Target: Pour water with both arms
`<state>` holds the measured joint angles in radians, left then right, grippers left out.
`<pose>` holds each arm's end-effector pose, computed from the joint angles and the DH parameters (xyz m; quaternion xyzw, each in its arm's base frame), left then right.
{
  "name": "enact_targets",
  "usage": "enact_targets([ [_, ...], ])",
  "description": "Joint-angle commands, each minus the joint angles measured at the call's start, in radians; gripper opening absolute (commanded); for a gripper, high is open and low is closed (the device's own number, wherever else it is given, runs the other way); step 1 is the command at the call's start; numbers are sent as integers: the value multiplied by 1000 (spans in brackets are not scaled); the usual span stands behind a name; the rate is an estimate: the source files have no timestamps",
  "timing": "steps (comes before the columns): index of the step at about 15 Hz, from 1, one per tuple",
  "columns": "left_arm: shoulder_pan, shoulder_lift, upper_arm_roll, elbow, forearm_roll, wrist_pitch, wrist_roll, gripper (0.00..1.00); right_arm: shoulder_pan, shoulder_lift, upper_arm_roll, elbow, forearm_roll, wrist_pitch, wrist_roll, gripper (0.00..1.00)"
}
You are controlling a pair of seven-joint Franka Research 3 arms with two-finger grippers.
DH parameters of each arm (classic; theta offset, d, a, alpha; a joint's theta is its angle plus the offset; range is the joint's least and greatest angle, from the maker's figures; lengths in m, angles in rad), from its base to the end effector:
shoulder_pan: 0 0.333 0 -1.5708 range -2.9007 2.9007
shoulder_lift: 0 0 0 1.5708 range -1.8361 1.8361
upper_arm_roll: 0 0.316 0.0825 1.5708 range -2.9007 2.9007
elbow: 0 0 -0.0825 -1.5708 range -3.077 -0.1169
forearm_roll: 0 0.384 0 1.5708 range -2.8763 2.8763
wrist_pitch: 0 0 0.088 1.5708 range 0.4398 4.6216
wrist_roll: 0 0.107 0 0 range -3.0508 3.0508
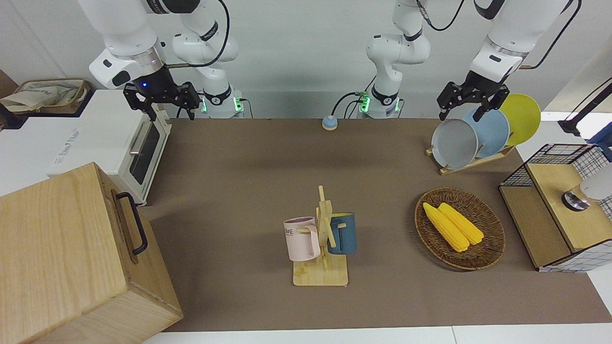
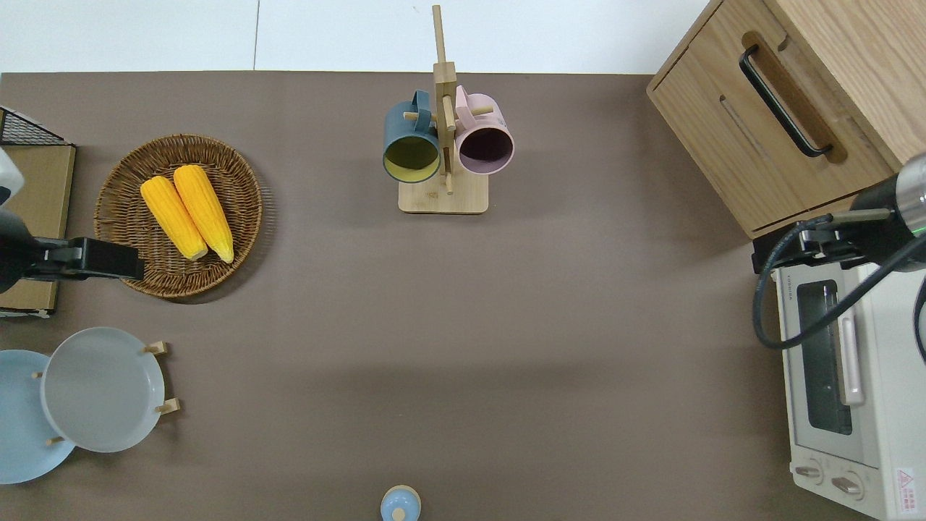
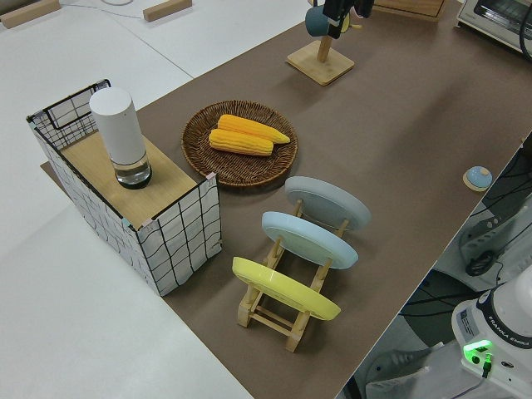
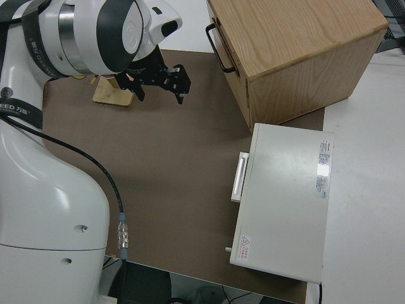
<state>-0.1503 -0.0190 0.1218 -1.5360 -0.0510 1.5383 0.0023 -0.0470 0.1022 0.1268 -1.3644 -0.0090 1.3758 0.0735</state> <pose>0.5454 -0.0204 0.6485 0.9995 -0.0165 0.0102 0.0268 0.5640 0.0396 0.6468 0.9990 0.0024 -0.0450 0.0014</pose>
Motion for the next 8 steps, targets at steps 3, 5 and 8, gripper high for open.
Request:
enact_targets([
  [3,0,-4,-4,-7,8,-7,15,1000,-22,-15,16,-15,11,9,-21,994],
  [5,-5,-4,-5,-7,10,-9,12,1000,-27,-15,14,-15,11,9,-17,994],
  [8,-3,-4,-4,-7,10,-17,11,1000,-28,-16,13,-15,12,9,-26,994],
])
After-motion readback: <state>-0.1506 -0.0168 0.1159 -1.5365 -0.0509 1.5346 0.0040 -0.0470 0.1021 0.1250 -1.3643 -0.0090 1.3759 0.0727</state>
